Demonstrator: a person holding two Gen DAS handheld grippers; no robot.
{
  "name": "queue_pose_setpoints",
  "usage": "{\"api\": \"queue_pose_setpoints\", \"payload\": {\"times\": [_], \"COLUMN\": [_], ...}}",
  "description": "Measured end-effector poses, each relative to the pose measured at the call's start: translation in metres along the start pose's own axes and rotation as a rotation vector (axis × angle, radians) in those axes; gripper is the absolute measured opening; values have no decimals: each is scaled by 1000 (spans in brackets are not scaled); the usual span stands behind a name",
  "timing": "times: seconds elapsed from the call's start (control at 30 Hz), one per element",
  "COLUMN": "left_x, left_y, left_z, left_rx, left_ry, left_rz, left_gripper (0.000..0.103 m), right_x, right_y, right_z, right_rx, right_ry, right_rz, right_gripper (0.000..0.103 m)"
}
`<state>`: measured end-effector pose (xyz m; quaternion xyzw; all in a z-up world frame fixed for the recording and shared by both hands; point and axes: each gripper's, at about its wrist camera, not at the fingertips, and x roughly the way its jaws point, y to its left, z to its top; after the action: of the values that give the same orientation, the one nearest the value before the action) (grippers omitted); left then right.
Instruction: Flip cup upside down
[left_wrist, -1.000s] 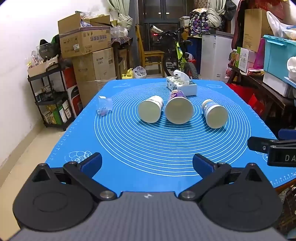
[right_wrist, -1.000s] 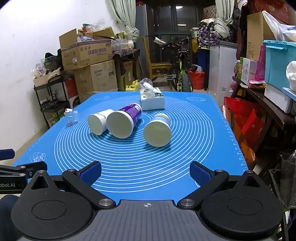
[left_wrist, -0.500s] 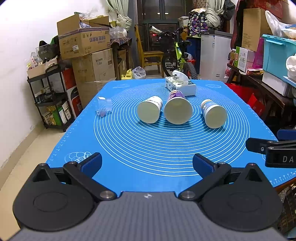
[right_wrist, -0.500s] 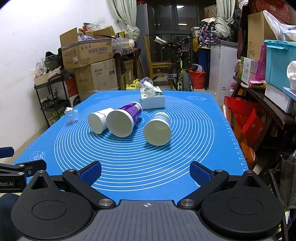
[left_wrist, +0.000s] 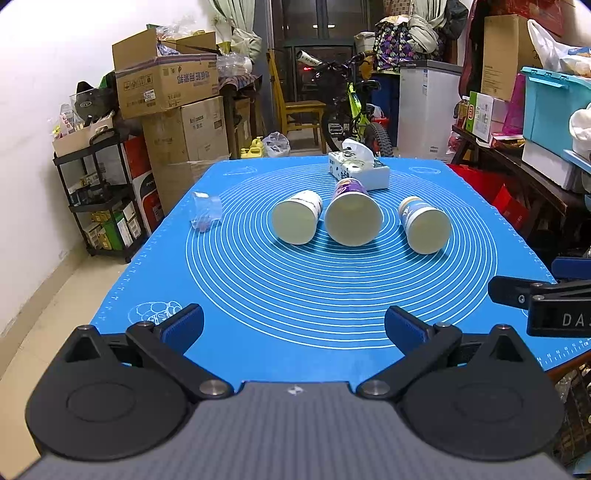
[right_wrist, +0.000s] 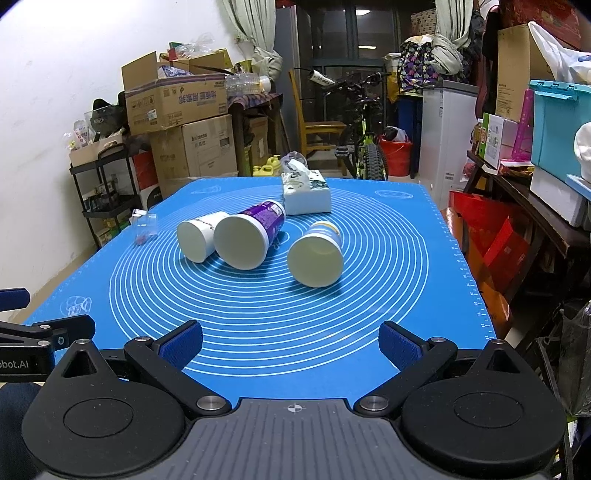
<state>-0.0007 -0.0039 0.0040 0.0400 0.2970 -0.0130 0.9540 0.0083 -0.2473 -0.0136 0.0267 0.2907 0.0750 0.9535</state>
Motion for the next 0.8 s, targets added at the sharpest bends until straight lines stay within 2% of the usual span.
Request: {"api": "queue_pose_setpoints", "payload": {"times": [0.8], "left_x": [-2], "left_y": [-6], "left_z": [0], "left_rx": [4], "left_ry": [-1], "left_rz": [-4], "left_gripper": [103], "right_x": [-3], "right_y": [1], "right_z": [-1], "right_rx": [-5], "right_ry": [4], "right_rz": [2], "right_gripper": [101]}}
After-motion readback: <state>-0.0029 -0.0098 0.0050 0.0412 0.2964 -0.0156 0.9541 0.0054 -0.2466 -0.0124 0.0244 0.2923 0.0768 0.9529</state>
